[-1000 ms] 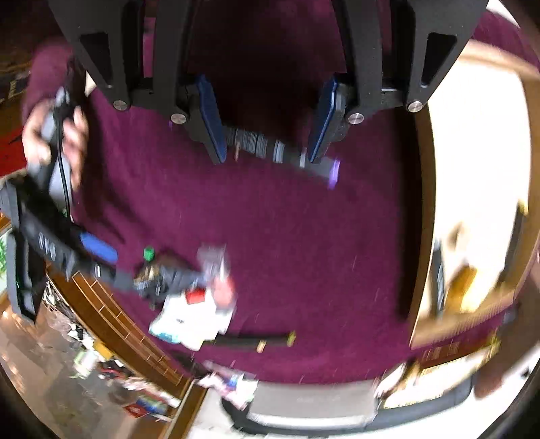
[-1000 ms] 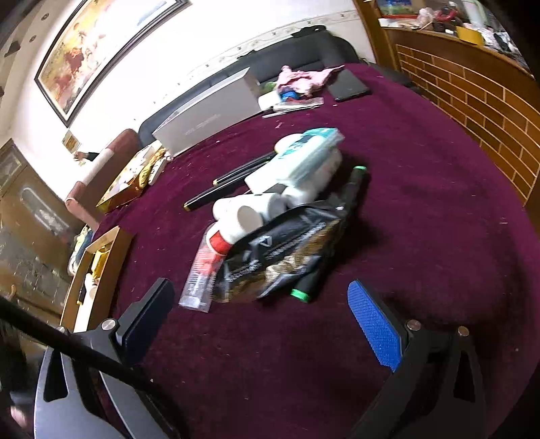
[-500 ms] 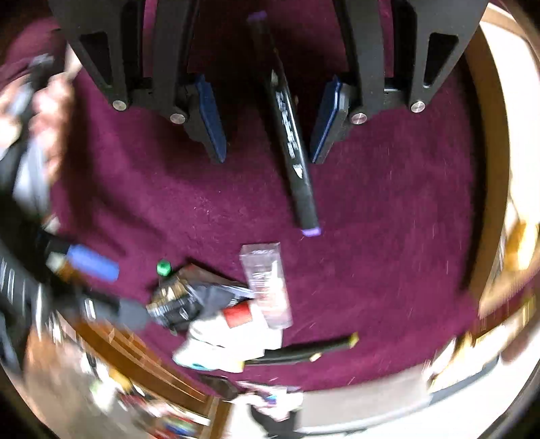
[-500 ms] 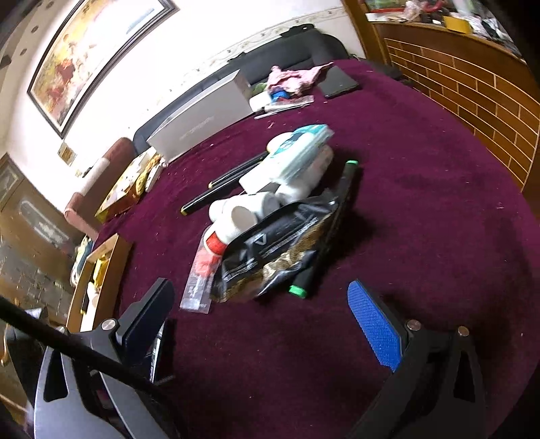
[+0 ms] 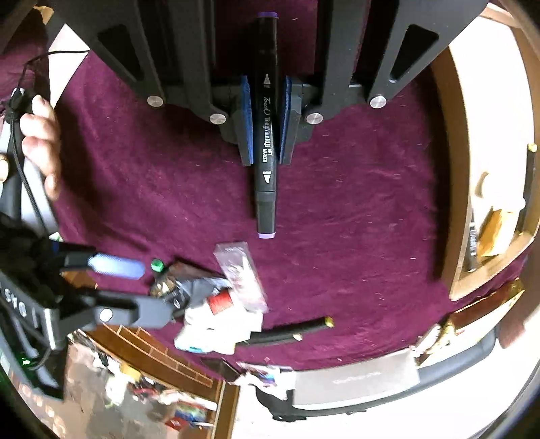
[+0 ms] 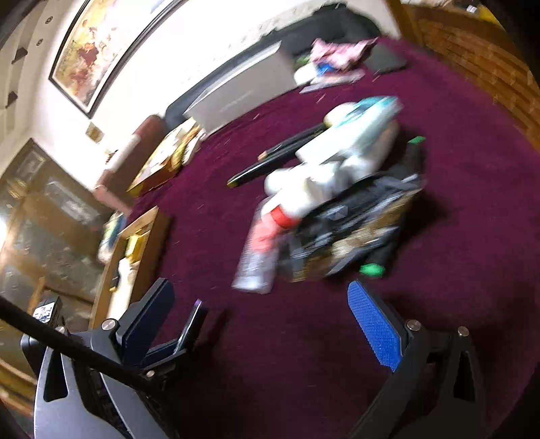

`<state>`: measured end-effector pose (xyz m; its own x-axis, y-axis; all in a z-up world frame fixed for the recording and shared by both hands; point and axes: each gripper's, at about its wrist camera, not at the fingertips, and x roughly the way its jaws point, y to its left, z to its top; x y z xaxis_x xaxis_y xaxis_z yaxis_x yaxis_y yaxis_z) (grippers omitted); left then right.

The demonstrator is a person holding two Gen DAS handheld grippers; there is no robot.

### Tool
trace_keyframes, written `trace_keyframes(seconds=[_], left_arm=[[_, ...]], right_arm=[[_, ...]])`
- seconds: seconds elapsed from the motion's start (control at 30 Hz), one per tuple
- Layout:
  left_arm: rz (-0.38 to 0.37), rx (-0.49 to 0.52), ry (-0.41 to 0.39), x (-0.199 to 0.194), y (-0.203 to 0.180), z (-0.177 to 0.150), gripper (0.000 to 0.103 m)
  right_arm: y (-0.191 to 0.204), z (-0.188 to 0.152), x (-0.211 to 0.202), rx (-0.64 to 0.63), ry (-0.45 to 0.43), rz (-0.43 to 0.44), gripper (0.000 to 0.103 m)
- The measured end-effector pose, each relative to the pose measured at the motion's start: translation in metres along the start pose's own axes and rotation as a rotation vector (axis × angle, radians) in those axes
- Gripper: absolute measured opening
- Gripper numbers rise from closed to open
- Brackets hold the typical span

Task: Organize objects
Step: 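Grasp a purple-capped black marker with the left gripper while the right grasps the clear package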

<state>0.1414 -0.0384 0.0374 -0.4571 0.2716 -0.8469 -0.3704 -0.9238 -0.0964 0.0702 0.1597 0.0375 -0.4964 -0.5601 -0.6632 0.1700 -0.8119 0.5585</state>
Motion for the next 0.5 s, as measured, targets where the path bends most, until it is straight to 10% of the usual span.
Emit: trace_keyframes(seconds=[0.5], left_arm=[[-0.004,-0.01,-0.052,0.012,0.016,-0.014,0.012]], right_arm=[[0.051,0.013,0.094,-0.095,0.134,-0.331,0.084]])
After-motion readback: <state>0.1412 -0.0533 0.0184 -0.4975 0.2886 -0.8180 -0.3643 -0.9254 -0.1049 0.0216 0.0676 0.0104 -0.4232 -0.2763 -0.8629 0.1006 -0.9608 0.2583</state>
